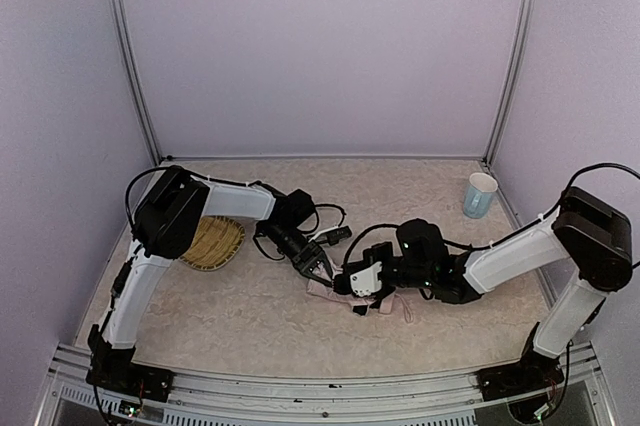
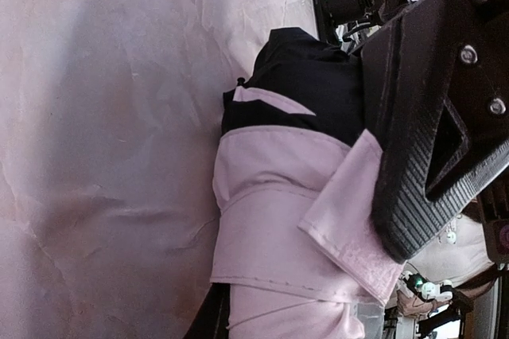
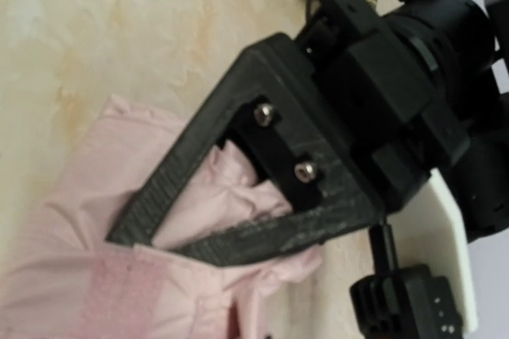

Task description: Put away the umbrella

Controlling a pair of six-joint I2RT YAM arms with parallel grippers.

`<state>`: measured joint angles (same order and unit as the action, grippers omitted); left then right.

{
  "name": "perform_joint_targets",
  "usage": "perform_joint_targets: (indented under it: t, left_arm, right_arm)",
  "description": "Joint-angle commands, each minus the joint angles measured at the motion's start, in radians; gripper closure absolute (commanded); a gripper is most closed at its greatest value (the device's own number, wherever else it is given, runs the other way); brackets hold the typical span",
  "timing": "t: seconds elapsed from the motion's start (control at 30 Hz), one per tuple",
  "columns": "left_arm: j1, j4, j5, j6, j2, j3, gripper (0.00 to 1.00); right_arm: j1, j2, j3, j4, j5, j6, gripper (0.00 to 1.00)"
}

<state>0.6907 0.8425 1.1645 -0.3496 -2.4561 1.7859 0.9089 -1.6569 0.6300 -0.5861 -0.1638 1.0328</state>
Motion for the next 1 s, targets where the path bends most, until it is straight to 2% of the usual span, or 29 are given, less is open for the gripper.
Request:
perform_joint_targets:
  t: [0.0, 0.3, 0.43, 0.67, 0.8, 0.97]
  left_arm:
    - [-0.061, -0.083, -0.405, 0.126, -0.092, 0.016, 1.00]
    - [-0.064, -0.157, -0.438, 0.170, -0.110, 0.006, 1.00]
    - [-0.070, -0.252, -0.419, 0.209, -0.079, -0.056, 1.00]
    - [-0.101, -0.335, -0.368, 0.254, -0.064, -0.121, 0.77]
    - [-0.116, -0.468, -0.371, 0.327, -0.005, -0.193, 0.71]
    - [-0.118, -0.515, -0.306, 0.307, 0.034, -0.242, 0.59]
  right_arm:
    - [0.141, 0.046, 0.039, -0.237, -0.223, 0.022, 1.00]
    - [0.143, 0.064, 0.114, -0.015, -0.286, -0.020, 1.00]
    - [0.142, -0.005, 0.001, -0.090, -0.196, 0.001, 1.00]
    - [0.142, -0.100, -0.082, -0.126, -0.012, 0.106, 1.00]
    - [0.140, -0.155, -0.104, -0.196, 0.076, 0.159, 1.00]
    - [0.130, -0.227, -0.121, -0.293, 0.156, 0.229, 1.00]
